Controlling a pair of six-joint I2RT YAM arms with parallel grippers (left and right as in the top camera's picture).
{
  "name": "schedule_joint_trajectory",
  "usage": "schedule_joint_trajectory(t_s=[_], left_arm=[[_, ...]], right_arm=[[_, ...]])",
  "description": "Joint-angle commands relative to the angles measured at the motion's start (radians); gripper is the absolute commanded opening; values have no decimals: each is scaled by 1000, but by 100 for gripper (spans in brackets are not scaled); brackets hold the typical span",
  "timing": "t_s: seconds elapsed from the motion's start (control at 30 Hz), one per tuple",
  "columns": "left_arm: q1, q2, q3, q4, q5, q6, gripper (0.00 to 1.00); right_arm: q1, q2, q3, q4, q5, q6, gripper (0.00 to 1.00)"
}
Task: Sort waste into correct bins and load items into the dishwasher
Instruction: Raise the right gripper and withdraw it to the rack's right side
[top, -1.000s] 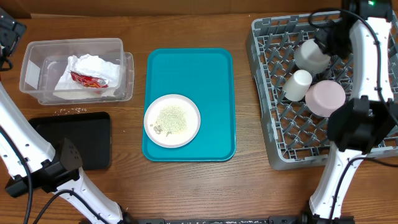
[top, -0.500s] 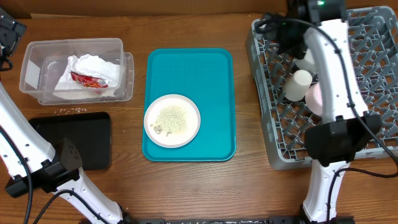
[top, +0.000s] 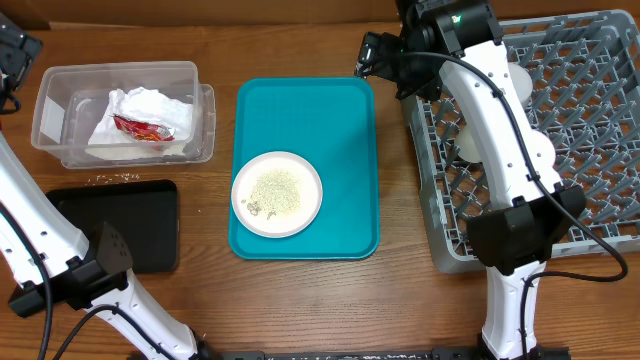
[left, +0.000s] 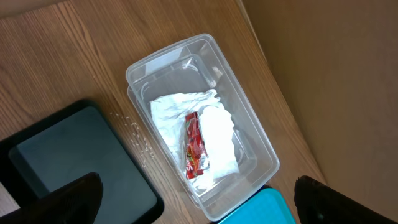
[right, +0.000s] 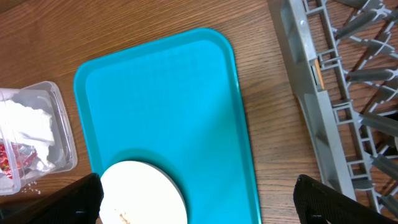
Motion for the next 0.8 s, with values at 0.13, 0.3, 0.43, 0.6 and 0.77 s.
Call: schedule_joint_trajectory(t_s=[0.13,0.3,0.43,0.6,0.77], left_arm=[[-6,11,0,-2,-10,22,100],[-6,11,0,-2,-10,22,100],[-6,11,0,-2,-10,22,100],[-6,11,0,-2,-10,22,100],[-6,11,0,-2,-10,22,100]], right_arm=[[-5,-7,-5,2,3,5,100],[-5,-7,-5,22,27,3,100],[-30,-7,-5,19,124,1,100],[-149,-7,-5,-32,143,1,100],[-321,-7,-5,-100,131,1,100]])
